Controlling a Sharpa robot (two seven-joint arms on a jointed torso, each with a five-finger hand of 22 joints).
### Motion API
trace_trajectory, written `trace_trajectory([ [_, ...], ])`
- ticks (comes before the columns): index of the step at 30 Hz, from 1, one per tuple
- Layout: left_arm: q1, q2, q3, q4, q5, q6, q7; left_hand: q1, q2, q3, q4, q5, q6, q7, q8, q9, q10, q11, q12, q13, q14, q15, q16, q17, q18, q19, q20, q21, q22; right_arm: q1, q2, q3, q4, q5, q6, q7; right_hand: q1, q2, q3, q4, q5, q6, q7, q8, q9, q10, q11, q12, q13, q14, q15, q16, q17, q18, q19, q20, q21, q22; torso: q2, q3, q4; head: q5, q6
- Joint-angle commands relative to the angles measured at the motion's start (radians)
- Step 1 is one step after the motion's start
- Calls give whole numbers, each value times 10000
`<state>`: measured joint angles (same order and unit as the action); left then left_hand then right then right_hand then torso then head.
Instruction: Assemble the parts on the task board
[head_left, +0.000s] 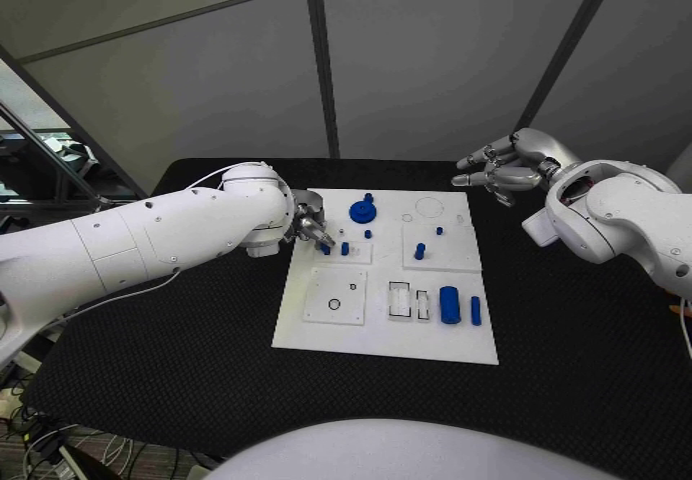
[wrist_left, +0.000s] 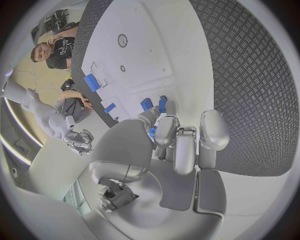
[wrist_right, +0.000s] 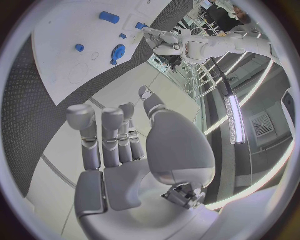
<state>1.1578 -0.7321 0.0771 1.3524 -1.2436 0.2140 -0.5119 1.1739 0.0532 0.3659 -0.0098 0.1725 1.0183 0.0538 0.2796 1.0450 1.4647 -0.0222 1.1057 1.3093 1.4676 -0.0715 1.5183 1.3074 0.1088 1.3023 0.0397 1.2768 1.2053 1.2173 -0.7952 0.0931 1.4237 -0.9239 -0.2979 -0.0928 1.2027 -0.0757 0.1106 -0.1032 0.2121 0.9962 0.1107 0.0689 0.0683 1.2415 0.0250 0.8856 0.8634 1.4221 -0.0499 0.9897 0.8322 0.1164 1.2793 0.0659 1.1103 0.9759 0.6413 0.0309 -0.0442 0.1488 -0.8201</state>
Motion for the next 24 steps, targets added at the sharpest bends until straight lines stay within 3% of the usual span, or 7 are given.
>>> trace_trajectory([
  [1, -21, 29, -18, -42, -60, 413, -50, -14, 101, 1446, -1375, 54, 6, -77, 24, 17, 40, -24, -36, 1193, 881, -70, 44, 2097, -127, 24, -32, 21, -20, 19, 5, 7, 10, 23, 61, 103, -52, 40, 15, -42, 68, -80, 0, -41, -5, -59, 5, -30, -8, 75, 23, -57, -3, 92, 81, -22, -34, -12, 0, 3, -3, 8, -21],
  [24, -68, 133, -22, -151, -57, 665, -148, -260, 30, 1471, -1277, 62, 51, -101, 85, 117, 8, -33, -224, 1123, 882, -77, 43, 2096, -128, 21, -40, 0, -18, 19, -15, 6, 31, 23, 72, 100, -52, 40, 15, -42, 68, -80, 0, -41, -5, -59, 5, -30, -8, 75, 23, -57, -3, 92, 81, -22, -34, -12, -4, 2, 4, -31, -98],
])
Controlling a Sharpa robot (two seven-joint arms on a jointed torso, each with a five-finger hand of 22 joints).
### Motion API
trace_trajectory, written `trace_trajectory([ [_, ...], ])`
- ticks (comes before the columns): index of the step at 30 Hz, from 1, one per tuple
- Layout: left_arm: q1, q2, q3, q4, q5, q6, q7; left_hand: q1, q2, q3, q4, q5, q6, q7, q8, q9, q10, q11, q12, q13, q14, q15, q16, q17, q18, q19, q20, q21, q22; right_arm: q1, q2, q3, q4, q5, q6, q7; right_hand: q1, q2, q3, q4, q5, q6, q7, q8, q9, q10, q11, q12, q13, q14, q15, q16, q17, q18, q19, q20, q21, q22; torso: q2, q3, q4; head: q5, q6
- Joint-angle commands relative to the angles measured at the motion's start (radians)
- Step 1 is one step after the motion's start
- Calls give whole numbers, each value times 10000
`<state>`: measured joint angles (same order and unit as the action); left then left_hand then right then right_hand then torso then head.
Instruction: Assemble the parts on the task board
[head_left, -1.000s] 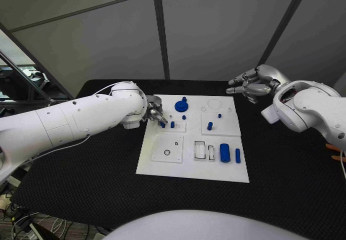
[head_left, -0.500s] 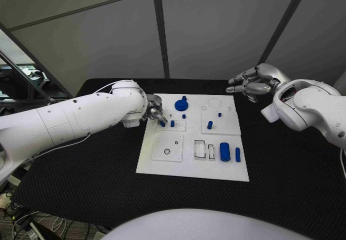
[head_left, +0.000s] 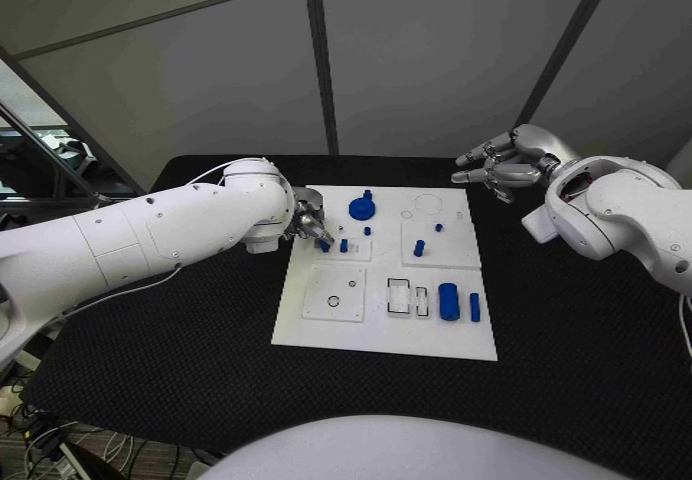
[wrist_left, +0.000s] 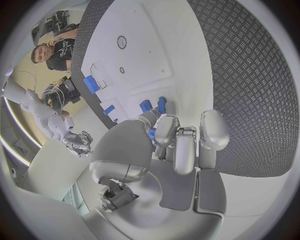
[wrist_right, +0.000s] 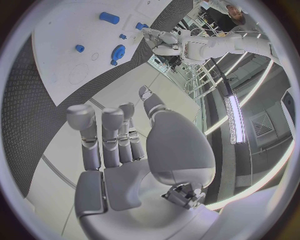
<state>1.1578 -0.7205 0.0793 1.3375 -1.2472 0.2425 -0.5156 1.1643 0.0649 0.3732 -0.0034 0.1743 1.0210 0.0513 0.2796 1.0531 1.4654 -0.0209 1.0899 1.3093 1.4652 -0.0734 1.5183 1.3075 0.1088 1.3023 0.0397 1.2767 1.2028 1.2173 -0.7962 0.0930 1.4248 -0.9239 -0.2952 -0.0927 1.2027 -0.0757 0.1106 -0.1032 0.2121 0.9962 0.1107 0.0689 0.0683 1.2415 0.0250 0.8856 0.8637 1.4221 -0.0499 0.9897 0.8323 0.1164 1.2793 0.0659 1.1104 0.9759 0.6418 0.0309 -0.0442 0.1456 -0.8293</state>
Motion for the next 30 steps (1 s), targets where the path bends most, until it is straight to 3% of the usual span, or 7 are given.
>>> trace_trajectory([
  [1, -70, 16, -44, -5, -21, 376, -116, -238, -135, 1376, -1307, 20, 38, -91, 98, 56, 5, -54, -75, 1117, 905, -63, 43, 2096, -130, 28, -43, 3, 17, 19, -6, 7, 22, 23, 43, 99, -52, 40, 15, -42, 68, -80, 0, -41, -5, -59, 5, -30, -11, 75, 23, -57, -3, 92, 81, -22, -35, -12, -9, 2, 4, 1, -6],
  [3, -73, 14, -44, -10, -20, 369, -129, -372, -209, 1334, -1222, -70, 64, -123, 118, 89, 13, -76, -89, 1106, 907, -77, 47, 2101, -132, 38, -51, 3, 29, 19, -9, 7, 27, 23, 42, 97, -52, 40, 15, -42, 68, -80, 0, -41, -5, -59, 5, -30, -11, 75, 23, -57, -3, 92, 81, -22, -35, -12, -2, 0, 6, -6, -4],
  [6, -75, 17, -44, -18, -20, 373, -153, -522, -276, 1283, -1071, -610, 104, -190, 143, 147, 38, -122, -79, 1100, 910, -118, 53, 2108, -135, 60, -82, 0, 51, 19, -12, 7, 30, 23, 40, 96, -63, 42, 17, -46, 68, -81, 0, -41, -4, -63, 6, -36, -25, 80, 23, -74, -6, 92, 88, -23, -45, -17, -4, -2, 4, -7, -6],
  [10, -79, 20, -45, -26, -19, 390, -197, -731, -394, 1144, -836, -796, 170, -225, 169, 193, 58, -154, -66, 1099, 910, -141, 47, 2103, -147, 106, -110, 21, 100, 19, -18, 7, 37, 23, 36, 95, -63, 42, 17, -46, 68, -81, 0, -41, -4, -63, 6, -36, -25, 80, 23, -74, -6, 92, 88, -23, -45, -17, -5, 0, 3, -3, -11],
  [19, -83, 6, -45, -23, -19, 394, -245, -915, -622, 939, -505, -807, 272, -293, 202, 252, 79, -204, -49, 1101, 915, -180, 61, 2119, -157, 157, -148, 36, 150, 19, -30, 7, 45, 23, 25, 94, -63, 42, 17, -46, 68, -81, 0, -41, -4, -63, 6, -36, -25, 80, 23, -74, -6, 92, 88, -23, -45, -17, -5, -1, 7, -9, -15],
  [24, -90, -12, -45, -6, 23, 153, -174, -240, -390, 1449, -885, -251, 235, -257, 231, 381, 84, -202, -49, 1087, 917, -196, 61, 2119, -163, 178, -185, 27, 172, 19, -32, 7, 45, 23, 19, 99, -63, 42, 17, -46, 68, -81, 0, -41, -4, -63, 6, -36, -25, 80, 23, -74, -6, 92, 88, -23, -45, -17, -11, -2, 8, 1, -13],
  [30, -119, -94, -44, 116, 175, -398, -2, -165, -395, 1528, -978, -305, 235, -246, 249, 431, 96, -193, -20, 1090, 914, -182, 52, 2109, -164, 175, -174, 16, 170, 19, -38, 7, 40, 23, 14, 106, -72, 43, 17, -46, 67, -83, 1, -42, -4, -63, 6, -35, -29, 82, 23, -84, -9, 93, 88, -23, -57, -29, -15, -5, 12, 5, 14],
])
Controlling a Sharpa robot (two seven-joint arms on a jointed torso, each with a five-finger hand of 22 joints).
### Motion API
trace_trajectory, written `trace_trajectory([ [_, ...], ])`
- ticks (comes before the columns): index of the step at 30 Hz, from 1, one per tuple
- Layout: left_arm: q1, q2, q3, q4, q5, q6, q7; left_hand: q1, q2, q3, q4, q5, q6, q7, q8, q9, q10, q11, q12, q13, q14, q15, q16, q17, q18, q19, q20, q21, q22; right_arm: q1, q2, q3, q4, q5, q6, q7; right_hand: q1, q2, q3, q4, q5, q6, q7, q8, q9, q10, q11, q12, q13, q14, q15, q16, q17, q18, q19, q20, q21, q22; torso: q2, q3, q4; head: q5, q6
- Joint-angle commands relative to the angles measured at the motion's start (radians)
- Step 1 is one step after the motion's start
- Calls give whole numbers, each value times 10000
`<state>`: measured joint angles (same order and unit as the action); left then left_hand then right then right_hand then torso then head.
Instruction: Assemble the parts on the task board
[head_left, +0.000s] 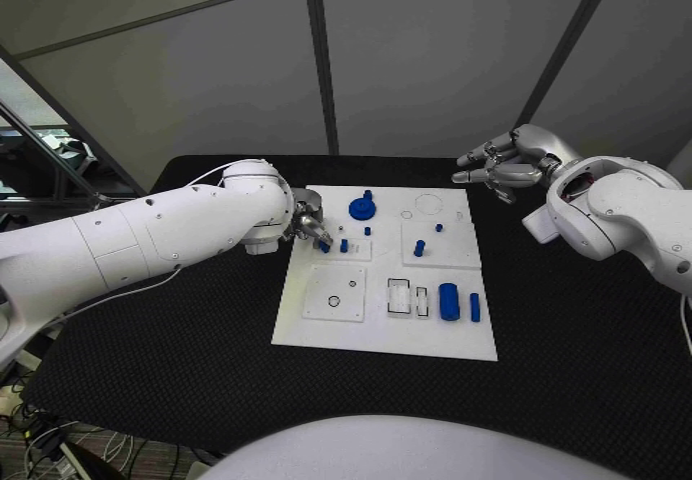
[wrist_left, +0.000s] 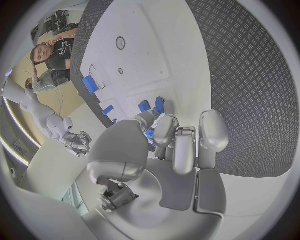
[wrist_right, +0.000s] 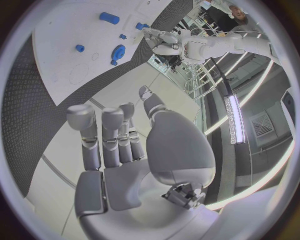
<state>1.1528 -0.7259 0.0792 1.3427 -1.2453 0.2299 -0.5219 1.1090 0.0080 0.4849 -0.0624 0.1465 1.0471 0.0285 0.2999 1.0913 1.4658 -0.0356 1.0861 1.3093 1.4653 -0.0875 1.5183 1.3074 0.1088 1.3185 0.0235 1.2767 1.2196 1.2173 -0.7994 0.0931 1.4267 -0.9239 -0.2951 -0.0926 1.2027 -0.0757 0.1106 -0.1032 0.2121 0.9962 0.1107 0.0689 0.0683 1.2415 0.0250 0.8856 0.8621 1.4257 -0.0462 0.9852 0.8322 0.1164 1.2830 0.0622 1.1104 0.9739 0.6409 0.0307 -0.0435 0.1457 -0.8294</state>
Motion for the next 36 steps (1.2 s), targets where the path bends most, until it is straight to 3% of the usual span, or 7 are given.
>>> trace_trajectory([
  [1, -72, -49, -43, 78, 184, -321, 72, 394, 174, 418, -395, -35, -24, -18, 49, 54, 94, -45, 22, 1091, 914, -40, 51, 2109, -164, 15, -11, 17, 4, 19, -7, 7, 20, 23, 12, 106, -72, 43, 17, -46, 67, -83, 1, -42, -4, -63, 6, -35, -13, 45, -13, -40, -9, 94, 51, 14, -58, -9, -7, -4, 8, 4, 17],
  [16, -268, -588, -30, 942, 486, -1964, 432, 465, 148, 483, -508, -100, 11, -22, 92, 125, 144, -53, 171, 1132, 918, -42, 62, 2120, -192, 108, -7, 113, 128, 18, -28, 7, -21, 23, 2, 138, -72, 43, 17, -46, 67, -83, 1, -42, -4, -63, 6, -35, -13, 45, -13, -40, -9, 94, 51, 14, -58, -9, -3, -6, 11, 35, 56],
  [22, -357, -828, -26, 1273, 25, -2556, 569, 487, 129, 501, -550, -100, 30, -26, 110, 150, 163, -58, 212, 1143, 922, -47, 72, 2132, -202, 145, -9, 150, 173, 18, -43, 7, -26, 23, -9, 161, -72, 43, 17, -46, 67, -83, 1, -42, -4, -63, 6, -35, -13, 45, -13, -40, -9, 94, 51, 14, -58, -9, -6, 2, 6, 65, 65],
  [36, -642, -944, -22, 1434, -732, -3663, 588, 509, 103, 527, -603, -80, 77, -39, 141, 190, 204, -70, 295, 1164, 931, -57, 98, 2158, -229, 236, -15, 247, 289, 17, -57, 7, -41, 23, -16, 188, -92, 48, 16, -41, 66, -83, 2, -41, -4, -65, 7, -37, -22, 48, -12, -57, -15, 91, 64, 14, -56, 0, 4, -2, -14, 106, 84],
])
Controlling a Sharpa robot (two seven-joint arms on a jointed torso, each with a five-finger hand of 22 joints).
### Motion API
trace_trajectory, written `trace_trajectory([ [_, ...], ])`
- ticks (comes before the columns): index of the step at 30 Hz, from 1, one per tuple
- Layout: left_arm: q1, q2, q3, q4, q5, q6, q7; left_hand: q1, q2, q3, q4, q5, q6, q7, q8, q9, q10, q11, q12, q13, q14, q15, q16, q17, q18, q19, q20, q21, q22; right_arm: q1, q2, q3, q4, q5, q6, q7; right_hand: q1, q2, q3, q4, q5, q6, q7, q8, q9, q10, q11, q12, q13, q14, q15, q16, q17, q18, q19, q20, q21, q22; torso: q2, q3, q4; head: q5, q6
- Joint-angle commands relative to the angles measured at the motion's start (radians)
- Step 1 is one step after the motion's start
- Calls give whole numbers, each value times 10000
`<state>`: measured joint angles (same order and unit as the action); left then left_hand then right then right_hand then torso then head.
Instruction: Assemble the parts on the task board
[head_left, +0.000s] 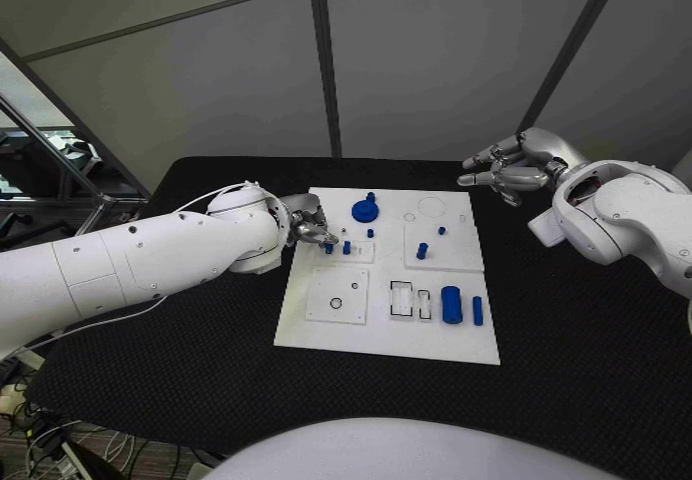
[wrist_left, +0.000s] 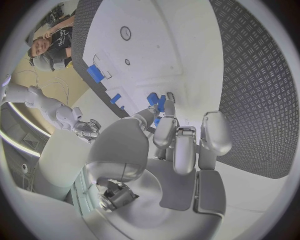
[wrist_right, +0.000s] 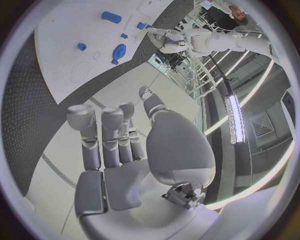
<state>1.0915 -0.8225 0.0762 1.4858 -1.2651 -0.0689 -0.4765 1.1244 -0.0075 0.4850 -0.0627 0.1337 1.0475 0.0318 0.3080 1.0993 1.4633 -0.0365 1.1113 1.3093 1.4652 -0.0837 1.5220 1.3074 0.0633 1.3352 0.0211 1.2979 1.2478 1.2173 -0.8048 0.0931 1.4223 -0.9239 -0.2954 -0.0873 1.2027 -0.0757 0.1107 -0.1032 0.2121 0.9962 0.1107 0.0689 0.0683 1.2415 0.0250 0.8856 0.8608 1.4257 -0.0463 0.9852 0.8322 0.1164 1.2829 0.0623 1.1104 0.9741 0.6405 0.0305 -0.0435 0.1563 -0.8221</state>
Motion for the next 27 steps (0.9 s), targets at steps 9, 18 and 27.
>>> trace_trajectory([
  [9, -170, 133, 9, -171, -790, -877, 66, 355, 255, 530, -606, 50, 81, -74, 65, 116, 228, -63, 11, 1153, 930, -97, 54, 2151, 226, 74, 7, 39, 13, 17, -2, 7, -7, 23, -9, 139, -92, 48, 16, -41, 66, -84, 2, -41, -4, -65, 7, -37, -9, 48, -12, -57, -15, 90, 64, 14, -57, -3, 7, 2, -7, -9, -7],
  [18, -188, 187, 11, -239, -820, -603, -19, 356, 255, 533, -609, 51, 84, -75, 66, 119, 227, -64, -2, 1148, 929, -98, 50, 2147, 228, 71, 6, 35, 7, 17, 12, 7, -23, 23, 4, 140, -92, 48, 16, -41, 66, -84, 2, -41, -4, -65, 7, -37, -9, 48, -12, -57, -15, 90, 64, 14, -57, -3, 7, 2, -8, -7, -41],
  [27, -190, 208, 11, -255, -822, -118, -107, 356, 253, 535, -611, 52, 86, -75, 67, 121, 229, -65, -3, 1148, 929, -99, 48, 2144, 228, 70, 6, 33, 5, 17, 16, 7, -28, 23, 12, 136, -92, 48, 16, -41, 66, -84, 2, -41, -4, -65, 7, -37, -9, 48, -12, -57, -15, 90, 64, 14, -57, -3, 12, 3, -1, -22, -54],
])
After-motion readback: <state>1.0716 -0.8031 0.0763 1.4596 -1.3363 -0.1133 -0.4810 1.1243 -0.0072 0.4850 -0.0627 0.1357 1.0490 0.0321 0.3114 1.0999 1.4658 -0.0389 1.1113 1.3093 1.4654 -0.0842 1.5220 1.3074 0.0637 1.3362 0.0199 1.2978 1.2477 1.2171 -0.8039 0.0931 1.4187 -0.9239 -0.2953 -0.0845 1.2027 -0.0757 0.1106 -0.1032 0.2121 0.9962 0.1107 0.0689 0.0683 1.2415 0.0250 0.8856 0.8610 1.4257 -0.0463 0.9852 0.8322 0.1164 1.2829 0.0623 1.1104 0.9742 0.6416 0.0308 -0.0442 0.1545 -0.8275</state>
